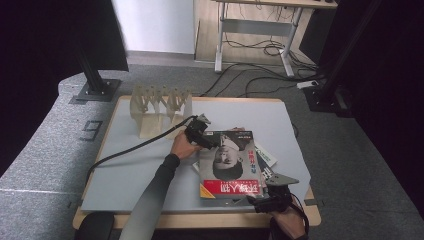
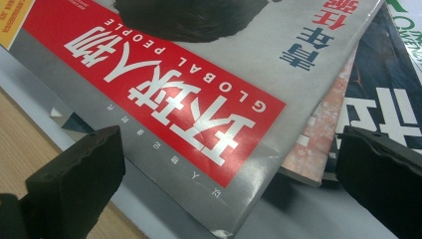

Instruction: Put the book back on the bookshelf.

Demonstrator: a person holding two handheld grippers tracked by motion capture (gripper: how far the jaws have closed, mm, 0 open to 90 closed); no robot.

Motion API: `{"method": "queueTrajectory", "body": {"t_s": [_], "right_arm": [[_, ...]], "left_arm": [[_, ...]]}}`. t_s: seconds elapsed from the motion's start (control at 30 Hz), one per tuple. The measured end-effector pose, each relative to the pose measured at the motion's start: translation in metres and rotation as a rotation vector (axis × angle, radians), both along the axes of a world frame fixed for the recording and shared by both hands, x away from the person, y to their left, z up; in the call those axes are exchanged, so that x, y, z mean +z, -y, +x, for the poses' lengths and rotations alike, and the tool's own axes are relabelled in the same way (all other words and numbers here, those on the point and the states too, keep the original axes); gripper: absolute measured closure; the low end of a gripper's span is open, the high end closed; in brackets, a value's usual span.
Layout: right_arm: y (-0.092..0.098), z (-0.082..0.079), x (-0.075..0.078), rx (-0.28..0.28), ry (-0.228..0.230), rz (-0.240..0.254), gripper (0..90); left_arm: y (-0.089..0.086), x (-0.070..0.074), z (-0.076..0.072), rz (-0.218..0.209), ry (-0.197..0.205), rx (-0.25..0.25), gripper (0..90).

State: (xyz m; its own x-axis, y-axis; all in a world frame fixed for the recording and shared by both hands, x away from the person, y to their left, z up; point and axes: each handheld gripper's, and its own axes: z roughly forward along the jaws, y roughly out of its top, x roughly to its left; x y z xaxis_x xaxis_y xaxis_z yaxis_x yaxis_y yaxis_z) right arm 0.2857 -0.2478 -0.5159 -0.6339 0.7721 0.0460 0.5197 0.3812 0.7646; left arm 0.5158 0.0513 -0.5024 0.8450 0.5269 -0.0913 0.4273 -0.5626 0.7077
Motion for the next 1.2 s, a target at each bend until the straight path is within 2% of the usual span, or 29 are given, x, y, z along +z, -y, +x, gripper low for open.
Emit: {"method": "queueTrajectory", "body": {"t_s": [0.1, 0.23, 0.43, 0.53, 0.63, 0.7, 0.9, 1.07, 1.13, 1.2], "right_arm": [[0.001, 0.000, 0.000, 0.002, 0.002, 0.000, 0.0], [0.001, 0.001, -0.001, 0.001, -0.002, -0.003, 0.0], [0.009, 0.004, -0.001, -0.046, 0.003, -0.002, 0.0], [0.012, 0.006, -0.001, -0.050, -0.004, 0.002, 0.0], [0.014, 0.008, -0.001, -0.053, -0.005, 0.000, 0.0], [0.016, 0.009, -0.001, -0.059, -0.004, -0.002, 0.0], [0.024, 0.013, 0.000, -0.081, -0.005, -0.017, 0.0], [0.031, 0.015, 0.002, -0.105, -0.001, -0.028, 0.0], [0.034, 0.016, 0.002, -0.115, -0.001, -0.030, 0.0], [0.036, 0.017, 0.002, -0.124, 0.000, -0.032, 0.0]], "left_arm": [[0.001, -0.002, 0.001, -0.005, -0.020, 0.001, 1.4], [0.001, -0.002, 0.002, -0.014, -0.018, 0.006, 0.8], [0.000, -0.001, 0.005, -0.045, -0.034, 0.011, 0.3], [0.000, -0.002, 0.006, -0.044, -0.047, 0.007, 0.5], [0.001, -0.005, 0.005, -0.023, -0.054, -0.003, 0.7], [0.001, -0.005, 0.004, -0.026, -0.070, -0.002, 0.1], [0.001, -0.003, -0.002, 0.003, -0.063, -0.004, 0.0], [-0.001, 0.002, -0.010, 0.048, -0.049, -0.005, 0.0], [-0.002, 0.002, -0.013, 0.053, -0.043, 0.000, 0.0], [-0.005, 0.001, -0.016, 0.043, -0.054, 0.003, 0.0]]}}
